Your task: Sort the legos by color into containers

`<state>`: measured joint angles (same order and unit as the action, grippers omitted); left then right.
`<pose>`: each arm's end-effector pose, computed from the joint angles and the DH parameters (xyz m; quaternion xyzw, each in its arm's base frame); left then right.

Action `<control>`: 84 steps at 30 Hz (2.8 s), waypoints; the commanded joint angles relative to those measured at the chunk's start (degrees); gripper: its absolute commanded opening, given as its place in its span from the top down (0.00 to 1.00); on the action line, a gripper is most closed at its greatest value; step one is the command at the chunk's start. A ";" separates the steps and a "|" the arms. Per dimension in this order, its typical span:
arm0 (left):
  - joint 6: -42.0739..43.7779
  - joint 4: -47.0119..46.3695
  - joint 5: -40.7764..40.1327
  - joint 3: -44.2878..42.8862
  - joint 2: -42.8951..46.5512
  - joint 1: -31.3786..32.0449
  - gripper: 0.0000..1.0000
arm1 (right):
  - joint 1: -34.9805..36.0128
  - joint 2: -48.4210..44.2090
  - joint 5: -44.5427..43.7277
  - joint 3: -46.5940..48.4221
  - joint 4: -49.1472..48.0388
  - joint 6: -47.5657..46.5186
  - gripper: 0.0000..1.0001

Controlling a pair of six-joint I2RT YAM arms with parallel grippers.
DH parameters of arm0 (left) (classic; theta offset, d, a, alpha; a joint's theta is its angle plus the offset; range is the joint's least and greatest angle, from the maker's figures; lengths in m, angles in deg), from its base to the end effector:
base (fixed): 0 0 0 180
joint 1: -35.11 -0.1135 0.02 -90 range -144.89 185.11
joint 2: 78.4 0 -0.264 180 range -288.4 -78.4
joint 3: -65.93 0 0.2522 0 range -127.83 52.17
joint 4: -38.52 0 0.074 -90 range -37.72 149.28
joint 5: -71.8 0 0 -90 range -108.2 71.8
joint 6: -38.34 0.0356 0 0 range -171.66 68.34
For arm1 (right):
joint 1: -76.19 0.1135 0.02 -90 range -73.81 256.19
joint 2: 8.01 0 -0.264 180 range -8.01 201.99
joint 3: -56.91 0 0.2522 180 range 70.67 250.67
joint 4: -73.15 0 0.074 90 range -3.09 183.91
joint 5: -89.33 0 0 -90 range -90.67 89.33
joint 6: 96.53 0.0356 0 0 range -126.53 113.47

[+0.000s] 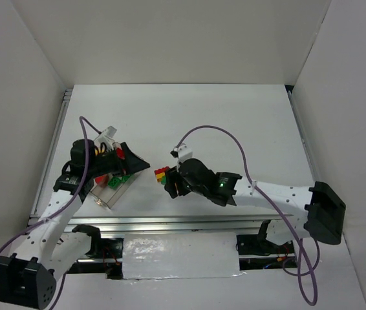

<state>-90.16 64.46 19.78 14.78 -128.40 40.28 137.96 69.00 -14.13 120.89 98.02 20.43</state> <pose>0.1923 -0.0394 0.2780 -0.0605 0.8134 -0.4440 0.3710 0.1455 0.2534 0.2472 -0.2178 0.8668 0.2297 0.3854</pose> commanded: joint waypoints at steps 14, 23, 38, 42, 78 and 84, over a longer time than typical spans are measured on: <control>-10.98 -10.60 -6.51 0.56 1.48 19.61 0.15 | 5.98 -7.67 -3.59 2.69 -4.88 -6.66 1.00; -10.63 -9.72 -10.47 1.26 -1.06 23.13 0.36 | 6.78 -7.49 -8.43 4.28 -3.29 -6.04 1.00; -8.79 -19.48 -4.23 0.56 1.57 23.13 1.00 | 4.32 -16.26 4.29 -4.33 -8.83 -4.11 0.00; -5.98 -23.34 0.33 0.38 2.98 23.13 1.00 | -0.51 -22.24 16.76 -7.06 -10.40 -2.35 0.00; 1.31 -12.39 5.56 -1.01 0.62 -2.62 1.00 | -21.17 -33.77 45.88 -17.78 -16.56 -2.88 1.00; 2.03 7.15 -32.32 -3.40 -4.32 -2.62 1.00 | -21.70 -31.23 43.33 -17.17 -16.65 -1.74 1.00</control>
<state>-89.57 60.94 7.69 12.66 -131.68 38.01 116.63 36.68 30.26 103.12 82.09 19.31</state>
